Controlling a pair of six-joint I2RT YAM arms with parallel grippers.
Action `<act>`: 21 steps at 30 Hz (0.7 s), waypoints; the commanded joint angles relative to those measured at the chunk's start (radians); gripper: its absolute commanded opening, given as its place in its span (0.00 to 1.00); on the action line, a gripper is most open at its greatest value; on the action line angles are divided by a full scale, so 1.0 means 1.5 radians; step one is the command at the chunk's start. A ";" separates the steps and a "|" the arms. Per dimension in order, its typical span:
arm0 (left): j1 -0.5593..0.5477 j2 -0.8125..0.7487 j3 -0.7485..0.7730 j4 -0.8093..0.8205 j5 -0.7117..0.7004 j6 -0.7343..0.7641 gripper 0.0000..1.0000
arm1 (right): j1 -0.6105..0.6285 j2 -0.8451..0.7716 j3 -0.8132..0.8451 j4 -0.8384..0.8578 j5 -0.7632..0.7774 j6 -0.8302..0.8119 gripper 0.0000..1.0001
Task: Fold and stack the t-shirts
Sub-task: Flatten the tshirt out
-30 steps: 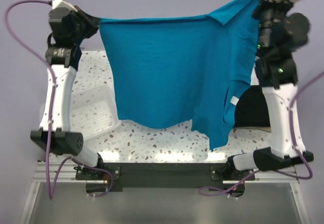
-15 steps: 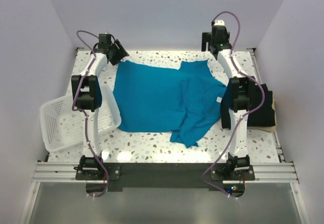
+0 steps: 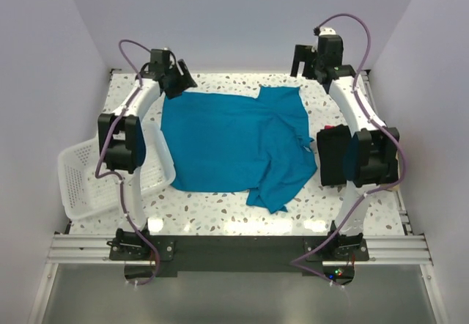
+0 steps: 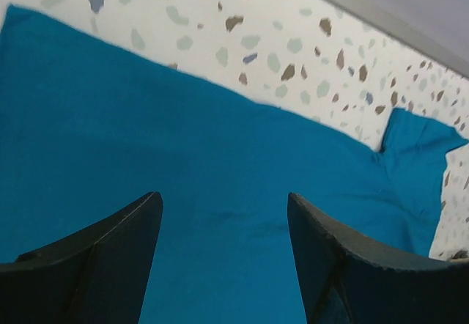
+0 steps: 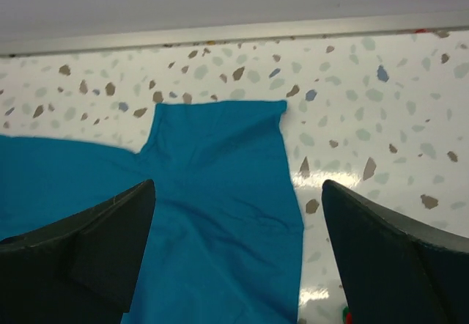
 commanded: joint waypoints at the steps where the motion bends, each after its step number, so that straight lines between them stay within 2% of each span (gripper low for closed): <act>1: -0.013 -0.046 -0.072 -0.054 -0.020 0.023 0.74 | 0.014 -0.053 -0.077 -0.029 -0.117 0.059 0.99; 8: -0.014 -0.112 -0.190 -0.054 -0.024 0.019 0.74 | 0.043 -0.108 -0.240 -0.022 -0.220 0.099 0.99; 12: -0.013 -0.111 -0.217 -0.061 -0.024 0.028 0.74 | 0.065 -0.105 -0.310 -0.021 -0.259 0.110 0.99; 16: -0.014 -0.085 -0.212 -0.075 -0.026 0.033 0.74 | 0.067 -0.076 -0.333 -0.029 -0.259 0.120 0.99; 21: -0.013 -0.041 -0.205 -0.056 -0.023 0.039 0.77 | 0.067 -0.016 -0.284 -0.100 -0.181 0.107 0.99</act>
